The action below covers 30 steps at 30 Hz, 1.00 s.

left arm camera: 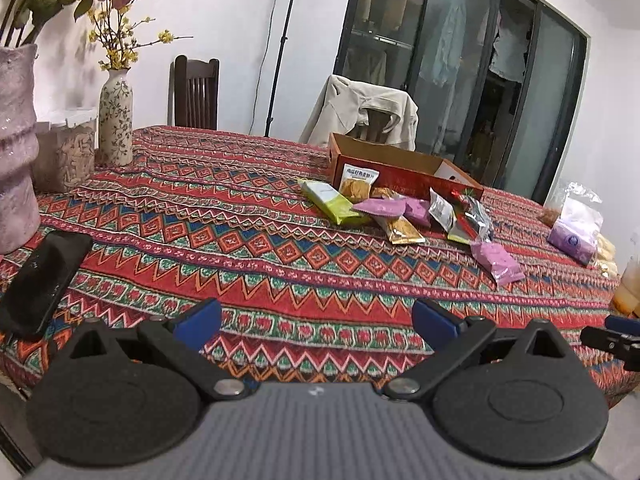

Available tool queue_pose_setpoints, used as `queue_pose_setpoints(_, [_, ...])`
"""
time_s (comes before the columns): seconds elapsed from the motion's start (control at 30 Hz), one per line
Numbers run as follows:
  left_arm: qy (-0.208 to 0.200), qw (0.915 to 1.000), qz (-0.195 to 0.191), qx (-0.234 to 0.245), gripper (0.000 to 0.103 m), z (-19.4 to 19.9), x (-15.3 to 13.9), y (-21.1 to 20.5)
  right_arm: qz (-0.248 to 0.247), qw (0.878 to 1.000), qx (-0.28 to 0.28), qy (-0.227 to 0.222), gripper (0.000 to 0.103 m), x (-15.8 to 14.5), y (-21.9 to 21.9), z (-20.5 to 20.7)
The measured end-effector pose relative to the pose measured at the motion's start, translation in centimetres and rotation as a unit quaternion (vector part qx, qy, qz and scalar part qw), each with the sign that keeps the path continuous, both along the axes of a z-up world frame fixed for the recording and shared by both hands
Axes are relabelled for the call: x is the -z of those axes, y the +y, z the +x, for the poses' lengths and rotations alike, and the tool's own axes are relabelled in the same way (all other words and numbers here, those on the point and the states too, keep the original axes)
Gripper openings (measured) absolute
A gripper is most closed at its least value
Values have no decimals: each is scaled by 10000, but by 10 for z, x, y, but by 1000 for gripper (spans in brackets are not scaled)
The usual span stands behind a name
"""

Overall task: Organize snacks
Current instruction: 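Withdraw both tools from the box toward the remaining snacks, then grasp a pumpkin-seed crisp packet with the left tool while the right tool grasps a white sachet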

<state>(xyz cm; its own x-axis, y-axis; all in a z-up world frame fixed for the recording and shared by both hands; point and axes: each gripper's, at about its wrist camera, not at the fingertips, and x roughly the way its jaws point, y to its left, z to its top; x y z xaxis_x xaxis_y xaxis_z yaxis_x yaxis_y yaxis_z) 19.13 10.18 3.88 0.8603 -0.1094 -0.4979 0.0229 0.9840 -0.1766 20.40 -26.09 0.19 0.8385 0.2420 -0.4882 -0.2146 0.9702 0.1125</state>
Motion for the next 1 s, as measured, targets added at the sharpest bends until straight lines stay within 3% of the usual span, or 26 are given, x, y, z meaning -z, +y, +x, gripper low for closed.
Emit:
queue_pose_setpoints(0.3, [139,9995,188,225,103,62,5,-3,198,9998,-20,71,103,4,12,46])
queue_pose_setpoints(0.5, [59,9966,378,727,103,132,1,-22,518,9985,-101,167,93,5,17,100])
queue_pose_setpoints(0.63, [-198,9913,580,1165,103,199,-7,-39,601,9978,-211,173,87,2,24,150])
queue_pose_setpoints(0.7, [-186,9889,664,1315,97,233,-4,-46,672,9974,-218,163,81,-1,26,180])
queue_pose_setpoints(0.77, [-67,9885,756,1311,74,272,4,-54,756,9967,-241,151,77,-4,28,215])
queue_pose_setpoints(0.83, [135,9871,771,1394,66,310,15,-61,893,9953,-274,240,71,-4,30,251])
queue_pose_setpoints(0.9, [246,9872,761,1382,65,336,26,-65,997,9941,-242,356,70,-1,34,289])
queue_pose_setpoints(1.0, [418,9856,868,1392,65,367,45,-72,646,9969,1,459,69,10,47,331])
